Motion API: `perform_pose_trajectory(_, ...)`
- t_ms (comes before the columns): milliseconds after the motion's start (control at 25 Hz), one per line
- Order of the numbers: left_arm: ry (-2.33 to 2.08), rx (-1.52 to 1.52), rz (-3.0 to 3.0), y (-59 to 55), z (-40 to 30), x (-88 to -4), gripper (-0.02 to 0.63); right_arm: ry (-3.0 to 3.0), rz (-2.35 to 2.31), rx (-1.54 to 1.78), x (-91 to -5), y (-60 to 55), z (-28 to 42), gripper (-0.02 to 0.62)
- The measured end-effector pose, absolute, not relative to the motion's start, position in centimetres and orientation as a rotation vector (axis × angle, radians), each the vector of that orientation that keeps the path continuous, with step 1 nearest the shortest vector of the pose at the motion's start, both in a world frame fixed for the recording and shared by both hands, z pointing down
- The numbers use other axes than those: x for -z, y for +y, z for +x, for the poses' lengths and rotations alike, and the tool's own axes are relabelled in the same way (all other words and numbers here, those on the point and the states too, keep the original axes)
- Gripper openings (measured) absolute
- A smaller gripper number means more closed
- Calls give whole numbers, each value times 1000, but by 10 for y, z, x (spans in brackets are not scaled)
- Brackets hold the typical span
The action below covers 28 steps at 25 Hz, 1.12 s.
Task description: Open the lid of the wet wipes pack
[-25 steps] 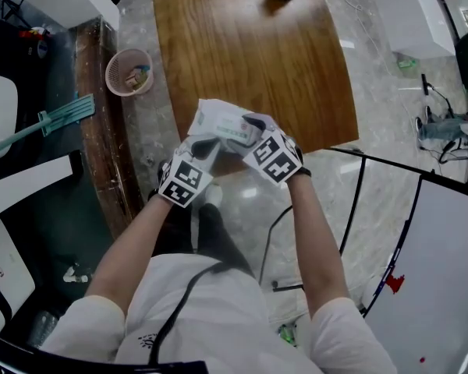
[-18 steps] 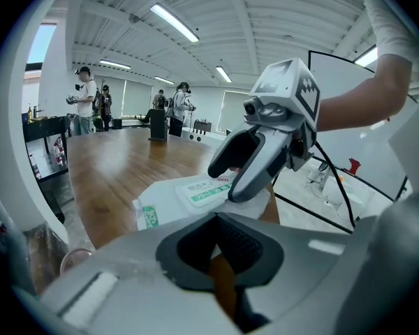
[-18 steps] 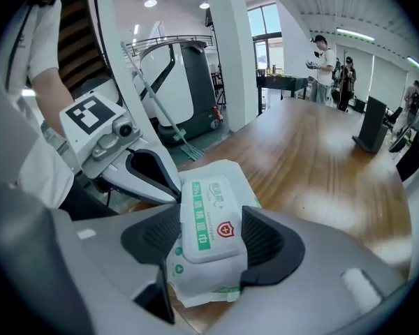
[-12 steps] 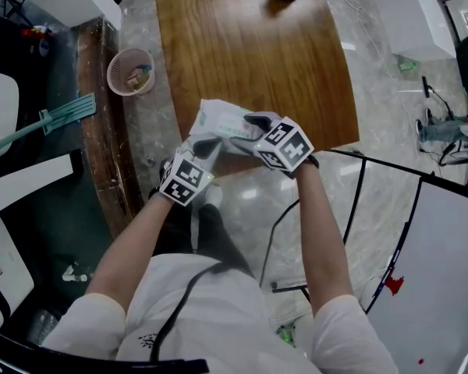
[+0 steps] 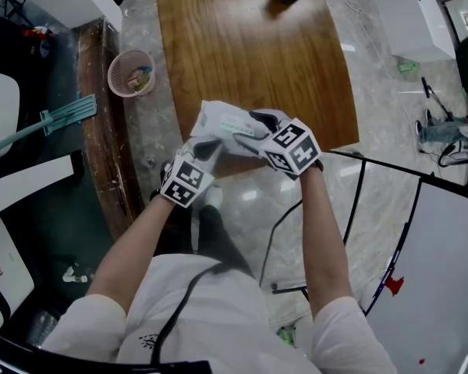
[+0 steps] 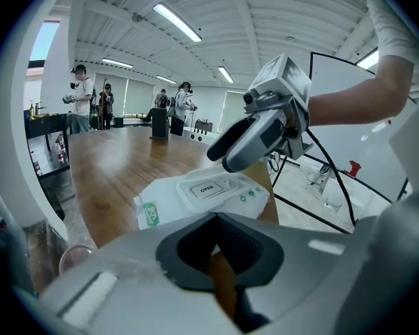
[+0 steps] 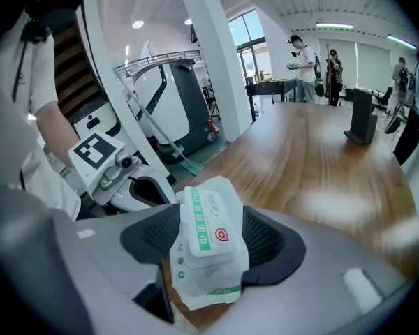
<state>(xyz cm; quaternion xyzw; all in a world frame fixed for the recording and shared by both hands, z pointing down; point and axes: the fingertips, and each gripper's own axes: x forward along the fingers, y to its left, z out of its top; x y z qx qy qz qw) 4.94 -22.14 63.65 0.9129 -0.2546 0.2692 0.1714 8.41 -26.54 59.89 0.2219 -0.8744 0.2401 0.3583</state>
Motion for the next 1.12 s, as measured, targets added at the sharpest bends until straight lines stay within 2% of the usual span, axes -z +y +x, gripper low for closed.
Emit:
perform_pose_trajectory(200, -729, -740, 2574, -221, 46, -634, 6, -2308, 698, -608, -581, -288, 93, 276)
perform_pose_trajectory(400, -749, -716, 2562, -220, 42, -629, 6, -2302, 791, -556, -577, -304, 103, 224)
perform_pose_trajectory(1120, -865, -574, 2556, -224, 21, -584, 6, -2237, 1134, -608, -604, -328, 131, 173)
